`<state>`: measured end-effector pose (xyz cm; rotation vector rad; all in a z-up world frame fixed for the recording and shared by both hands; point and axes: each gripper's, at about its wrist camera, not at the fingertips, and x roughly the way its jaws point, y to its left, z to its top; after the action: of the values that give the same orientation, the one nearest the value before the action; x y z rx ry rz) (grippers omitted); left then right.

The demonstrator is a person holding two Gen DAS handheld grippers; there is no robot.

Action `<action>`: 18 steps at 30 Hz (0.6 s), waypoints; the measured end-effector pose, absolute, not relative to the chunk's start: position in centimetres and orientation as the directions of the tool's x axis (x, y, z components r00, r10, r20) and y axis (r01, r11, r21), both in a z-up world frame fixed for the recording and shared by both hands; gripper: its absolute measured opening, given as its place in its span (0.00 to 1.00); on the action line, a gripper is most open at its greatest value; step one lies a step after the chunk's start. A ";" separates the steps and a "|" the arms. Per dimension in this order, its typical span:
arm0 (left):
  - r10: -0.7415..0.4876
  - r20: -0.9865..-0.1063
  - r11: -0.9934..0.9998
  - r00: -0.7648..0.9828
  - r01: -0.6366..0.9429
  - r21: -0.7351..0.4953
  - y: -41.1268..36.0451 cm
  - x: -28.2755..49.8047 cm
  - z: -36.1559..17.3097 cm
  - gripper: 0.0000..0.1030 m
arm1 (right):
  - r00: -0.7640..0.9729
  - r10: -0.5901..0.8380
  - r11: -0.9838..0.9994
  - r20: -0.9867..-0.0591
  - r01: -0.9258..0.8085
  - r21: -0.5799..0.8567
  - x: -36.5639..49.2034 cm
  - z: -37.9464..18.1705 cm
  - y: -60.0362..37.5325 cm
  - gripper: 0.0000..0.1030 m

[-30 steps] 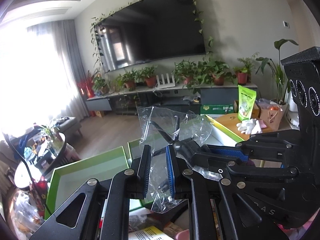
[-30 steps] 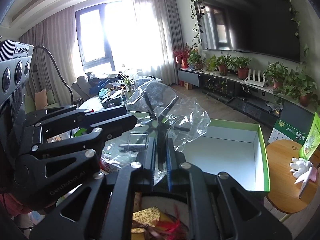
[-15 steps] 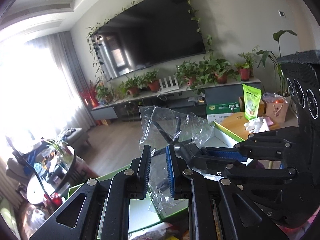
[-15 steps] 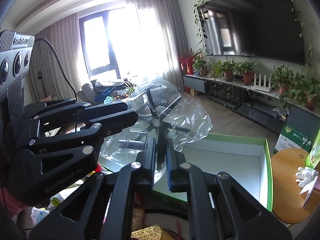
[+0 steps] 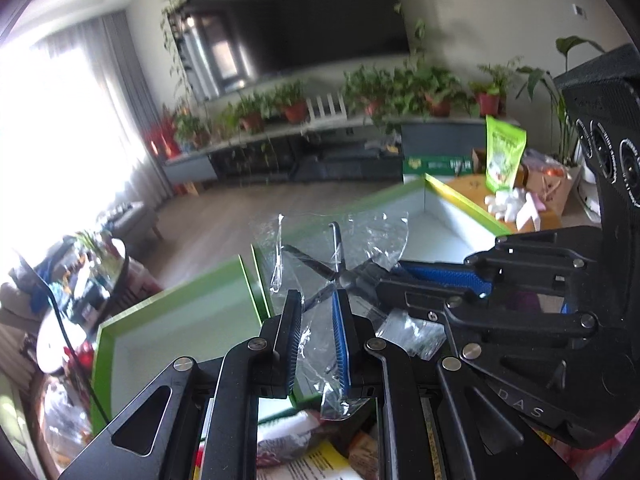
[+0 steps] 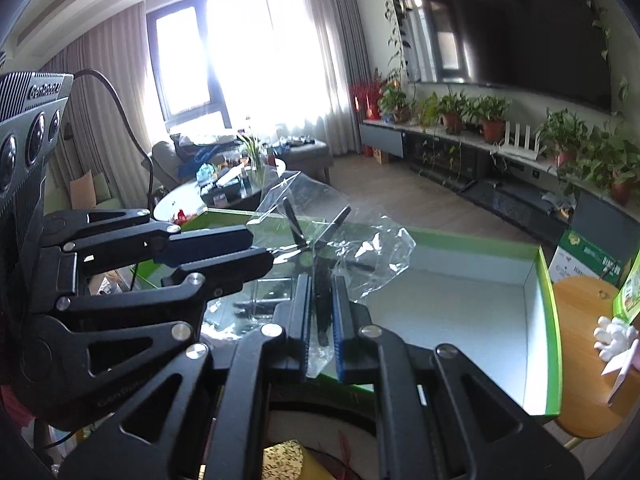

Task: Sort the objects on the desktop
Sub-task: 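Carry the clear plastic bag over the green-rimmed box lid, then lower the bag into the green-rimmed box and open both grippers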

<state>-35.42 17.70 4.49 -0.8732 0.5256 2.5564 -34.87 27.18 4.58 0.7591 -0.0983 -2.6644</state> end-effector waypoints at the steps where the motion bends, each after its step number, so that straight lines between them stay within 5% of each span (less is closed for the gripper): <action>1: 0.232 -0.649 -0.855 -0.724 -0.470 0.219 17.7 -35.6 4.2 0.15 | -0.784 -0.365 -0.930 -0.502 0.326 0.167 -35.1 4.3 27.1 0.10; 18: 0.181 -0.724 -0.854 -0.665 -0.472 0.221 18.3 -37.1 2.2 0.15 | -0.765 -0.357 -0.934 -0.537 0.304 0.188 -35.7 2.1 27.1 0.10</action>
<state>-37.08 18.35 2.20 -1.0319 0.5615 2.5122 -35.68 27.12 2.10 0.8338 -0.1275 -2.6573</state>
